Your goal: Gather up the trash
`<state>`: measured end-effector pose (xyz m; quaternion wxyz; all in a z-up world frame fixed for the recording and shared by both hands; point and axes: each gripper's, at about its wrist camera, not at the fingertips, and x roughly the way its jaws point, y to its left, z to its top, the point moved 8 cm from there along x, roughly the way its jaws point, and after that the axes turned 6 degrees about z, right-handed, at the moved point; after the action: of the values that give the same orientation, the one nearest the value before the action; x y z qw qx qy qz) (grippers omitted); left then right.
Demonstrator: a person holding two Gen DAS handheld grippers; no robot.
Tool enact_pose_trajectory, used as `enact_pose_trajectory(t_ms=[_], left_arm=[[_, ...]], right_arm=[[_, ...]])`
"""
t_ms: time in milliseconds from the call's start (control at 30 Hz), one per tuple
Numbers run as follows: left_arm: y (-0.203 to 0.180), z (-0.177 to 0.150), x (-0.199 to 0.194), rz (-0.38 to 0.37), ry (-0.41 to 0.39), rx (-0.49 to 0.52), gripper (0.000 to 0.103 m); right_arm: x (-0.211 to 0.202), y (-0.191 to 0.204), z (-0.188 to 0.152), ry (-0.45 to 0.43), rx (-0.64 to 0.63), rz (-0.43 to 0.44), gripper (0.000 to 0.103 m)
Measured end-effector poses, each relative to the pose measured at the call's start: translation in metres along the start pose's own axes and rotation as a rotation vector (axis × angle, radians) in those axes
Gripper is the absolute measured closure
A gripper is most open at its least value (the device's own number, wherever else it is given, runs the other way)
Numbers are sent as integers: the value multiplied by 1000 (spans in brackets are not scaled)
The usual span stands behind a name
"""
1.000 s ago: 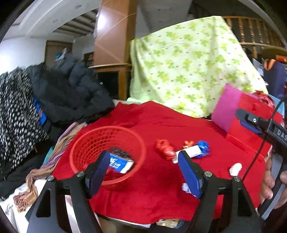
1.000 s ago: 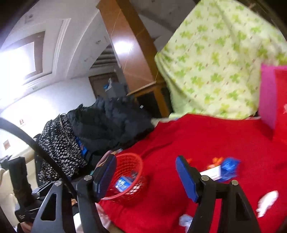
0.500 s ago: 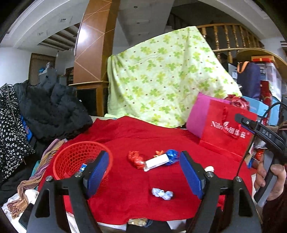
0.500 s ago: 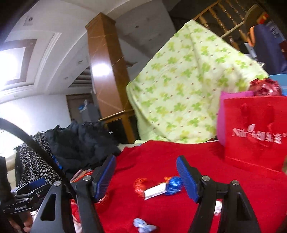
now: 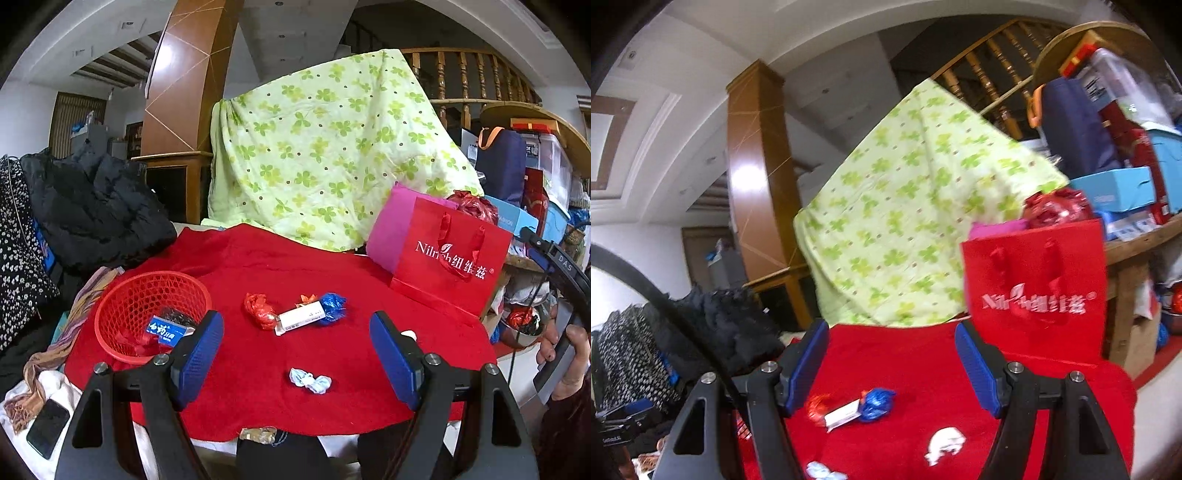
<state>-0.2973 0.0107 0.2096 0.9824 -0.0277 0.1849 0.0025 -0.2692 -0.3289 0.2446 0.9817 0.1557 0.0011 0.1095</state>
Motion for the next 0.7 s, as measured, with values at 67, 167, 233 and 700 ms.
enact_pose_trajectory(t_ms=[67,167,233,700], left_arm=[[0,0,0,-1,1,2,21],[-4,-4,-3,-11,15,1,21],[-7,-6,-5,-19,26,0,21],[-28,4,-27,-32,0,23,21]], right_arm=[[-8,-6,5,-17,6,-12,28],[-21,-16,11,-42,15,-28,27],[-29,-20,14,-56,11,-44,27],[-83,-37,50,-180,39,-67,26]])
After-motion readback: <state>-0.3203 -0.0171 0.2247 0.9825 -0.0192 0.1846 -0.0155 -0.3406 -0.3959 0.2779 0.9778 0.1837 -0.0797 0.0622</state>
